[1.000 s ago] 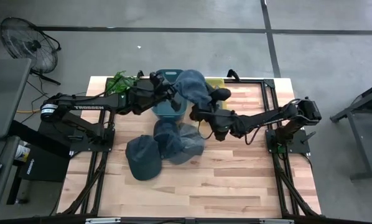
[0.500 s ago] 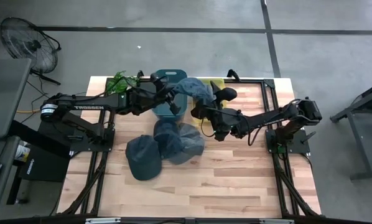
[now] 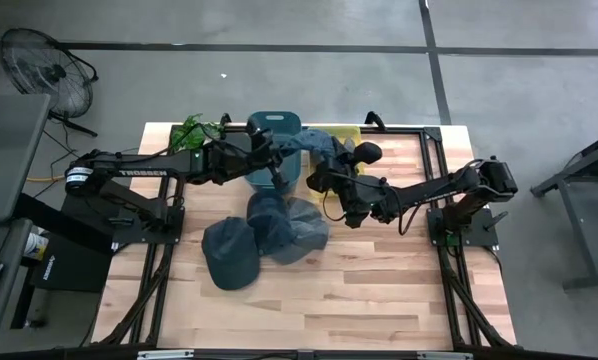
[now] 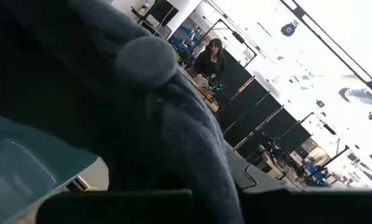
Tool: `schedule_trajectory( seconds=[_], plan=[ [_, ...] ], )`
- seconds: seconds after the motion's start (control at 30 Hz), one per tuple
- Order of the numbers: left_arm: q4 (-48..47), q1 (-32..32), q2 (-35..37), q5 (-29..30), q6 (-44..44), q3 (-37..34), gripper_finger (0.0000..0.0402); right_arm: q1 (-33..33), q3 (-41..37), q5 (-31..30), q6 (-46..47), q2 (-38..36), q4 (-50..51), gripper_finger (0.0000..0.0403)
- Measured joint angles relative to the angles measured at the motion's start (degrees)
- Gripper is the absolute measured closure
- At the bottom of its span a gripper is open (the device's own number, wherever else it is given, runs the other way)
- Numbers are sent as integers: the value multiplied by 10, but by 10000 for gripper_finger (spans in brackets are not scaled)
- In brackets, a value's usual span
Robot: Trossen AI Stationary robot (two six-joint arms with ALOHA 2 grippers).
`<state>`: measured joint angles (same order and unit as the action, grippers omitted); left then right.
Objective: Pick & Place hat
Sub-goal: Put the right blue cap into the blue bin
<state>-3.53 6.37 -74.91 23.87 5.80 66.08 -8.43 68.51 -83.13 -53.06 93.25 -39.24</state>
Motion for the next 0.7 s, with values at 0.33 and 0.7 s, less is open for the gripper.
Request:
schedule_trajectory(
  seconds=[0.33, 0.7],
  plan=[
    [0, 0, 0, -28, 23, 0, 352, -3, 0, -1, -9, 0, 0, 401],
    [4, 0, 20, -19, 134, 0, 174, 2, 0, 7, -10, 0, 1, 402]
  ],
)
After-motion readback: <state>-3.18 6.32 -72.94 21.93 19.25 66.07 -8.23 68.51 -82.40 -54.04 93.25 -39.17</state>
